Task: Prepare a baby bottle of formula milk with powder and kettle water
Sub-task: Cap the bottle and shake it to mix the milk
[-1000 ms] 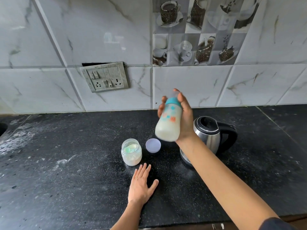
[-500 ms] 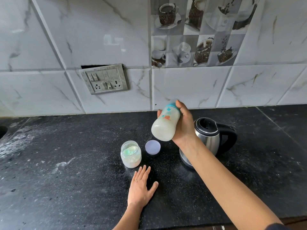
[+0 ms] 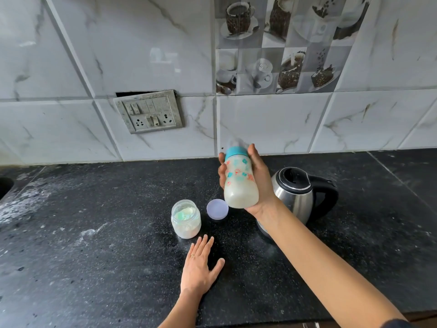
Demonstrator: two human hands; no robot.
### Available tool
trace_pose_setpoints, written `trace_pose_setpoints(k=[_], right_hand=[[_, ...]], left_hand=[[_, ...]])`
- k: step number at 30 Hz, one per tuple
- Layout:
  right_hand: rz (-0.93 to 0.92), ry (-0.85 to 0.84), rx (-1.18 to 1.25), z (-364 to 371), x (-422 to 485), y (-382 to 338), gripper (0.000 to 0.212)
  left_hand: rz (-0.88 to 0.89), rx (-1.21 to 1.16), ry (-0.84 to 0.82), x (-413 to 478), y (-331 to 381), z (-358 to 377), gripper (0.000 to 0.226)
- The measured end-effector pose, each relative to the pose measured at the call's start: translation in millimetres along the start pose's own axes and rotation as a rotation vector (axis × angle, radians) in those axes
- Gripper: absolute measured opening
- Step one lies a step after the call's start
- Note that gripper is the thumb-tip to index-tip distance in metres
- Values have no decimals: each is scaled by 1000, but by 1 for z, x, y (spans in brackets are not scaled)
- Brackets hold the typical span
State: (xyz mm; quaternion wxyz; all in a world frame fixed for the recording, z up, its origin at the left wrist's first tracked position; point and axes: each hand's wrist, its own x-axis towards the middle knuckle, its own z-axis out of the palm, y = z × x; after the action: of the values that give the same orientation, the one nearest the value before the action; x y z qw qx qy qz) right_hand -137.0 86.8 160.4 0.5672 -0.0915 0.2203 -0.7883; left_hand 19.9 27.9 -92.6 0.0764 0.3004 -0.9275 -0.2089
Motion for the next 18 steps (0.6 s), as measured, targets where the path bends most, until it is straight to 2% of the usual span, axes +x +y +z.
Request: trace_pose_setpoints(k=[2, 5, 9, 10, 13, 14, 18], right_hand=[[-42, -28, -23, 4, 1, -4, 52], [-102, 17, 200, 5, 6, -10, 48], [-66, -3, -40, 2, -2, -2, 51], [-84, 4, -28, 2, -1, -5, 50], [-168, 68, 203, -1, 6, -17, 48], [-158, 60, 181, -2, 4, -17, 49], [-156, 5, -167, -5, -4, -4, 44]], left_hand=[[3, -3, 1, 0, 0, 0, 73], [1, -15, 2, 0, 1, 1, 73], [-3, -4, -1, -1, 1, 1, 74], [-2, -2, -1, 0, 1, 1, 74], [-3, 1, -4, 0, 1, 1, 73], [-4, -2, -2, 0, 1, 1, 73], [-2, -6, 2, 0, 1, 0, 73]])
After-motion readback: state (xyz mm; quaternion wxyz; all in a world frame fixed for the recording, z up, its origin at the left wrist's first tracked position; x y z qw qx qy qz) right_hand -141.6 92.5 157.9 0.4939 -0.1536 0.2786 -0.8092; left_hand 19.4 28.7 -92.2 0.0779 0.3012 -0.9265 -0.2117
